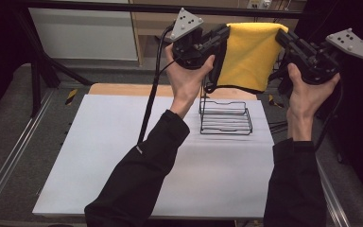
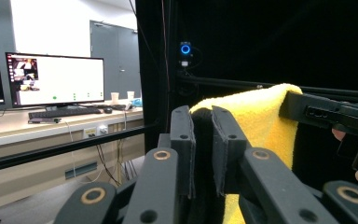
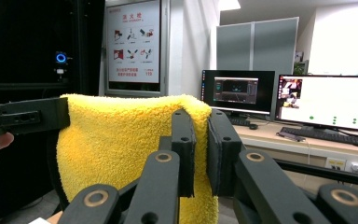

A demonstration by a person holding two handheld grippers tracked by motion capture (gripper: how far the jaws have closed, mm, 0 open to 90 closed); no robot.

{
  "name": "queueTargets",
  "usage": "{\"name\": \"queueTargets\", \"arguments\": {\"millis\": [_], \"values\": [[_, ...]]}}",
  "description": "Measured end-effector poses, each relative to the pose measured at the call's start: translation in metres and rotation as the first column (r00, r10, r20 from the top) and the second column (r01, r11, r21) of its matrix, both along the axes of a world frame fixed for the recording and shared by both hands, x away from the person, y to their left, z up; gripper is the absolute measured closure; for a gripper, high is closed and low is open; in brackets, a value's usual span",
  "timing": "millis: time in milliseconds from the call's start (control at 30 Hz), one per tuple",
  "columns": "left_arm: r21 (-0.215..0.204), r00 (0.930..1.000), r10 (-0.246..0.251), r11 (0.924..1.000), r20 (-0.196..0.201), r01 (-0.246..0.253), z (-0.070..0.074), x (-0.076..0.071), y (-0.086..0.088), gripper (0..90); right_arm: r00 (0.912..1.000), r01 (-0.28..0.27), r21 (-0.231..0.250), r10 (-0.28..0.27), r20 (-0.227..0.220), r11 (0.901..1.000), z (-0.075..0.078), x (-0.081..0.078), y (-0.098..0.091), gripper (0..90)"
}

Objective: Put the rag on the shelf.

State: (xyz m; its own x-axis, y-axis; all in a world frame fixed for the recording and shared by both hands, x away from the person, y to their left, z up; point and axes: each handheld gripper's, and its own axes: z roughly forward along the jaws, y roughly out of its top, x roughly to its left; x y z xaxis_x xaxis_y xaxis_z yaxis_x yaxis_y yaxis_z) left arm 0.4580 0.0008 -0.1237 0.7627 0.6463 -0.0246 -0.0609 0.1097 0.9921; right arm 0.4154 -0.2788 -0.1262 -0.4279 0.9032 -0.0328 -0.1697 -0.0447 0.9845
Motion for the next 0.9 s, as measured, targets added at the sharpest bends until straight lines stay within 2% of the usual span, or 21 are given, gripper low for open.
{"name": "queueTargets", "arguments": {"millis": [333,500,700,867,900], "values": [[0.015,0.9994,0.033,0.9993,0.010,-0.033,0.014,0.018,-0.004,80.0,1.0000,0.001,0.006,-0.001,0.008,1.0000,0.010,0.023,-0.001,83.3],[0.033,0.9987,0.051,0.9982,-0.004,-0.051,0.016,0.033,-0.005,80.0,1.0000,0.003,0.008,-0.003,0.000,1.0000,0.010,0.035,-0.001,83.3],[0.048,0.9981,0.056,0.9973,-0.027,-0.055,0.006,0.050,-0.005,80.0,0.9996,0.008,-0.004,-0.008,-0.026,1.0000,0.004,0.052,0.001,83.3],[0.063,0.9975,0.061,0.9963,-0.035,-0.059,-0.005,0.059,-0.006,79.9,0.9985,0.010,-0.014,-0.010,-0.054,0.9999,-0.009,0.070,-0.001,83.3],[0.079,0.9972,0.067,0.9948,-0.034,-0.065,-0.009,0.063,-0.006,80.0,0.9983,0.008,-0.015,-0.009,-0.058,0.9999,-0.012,0.073,-0.001,83.3]]}}
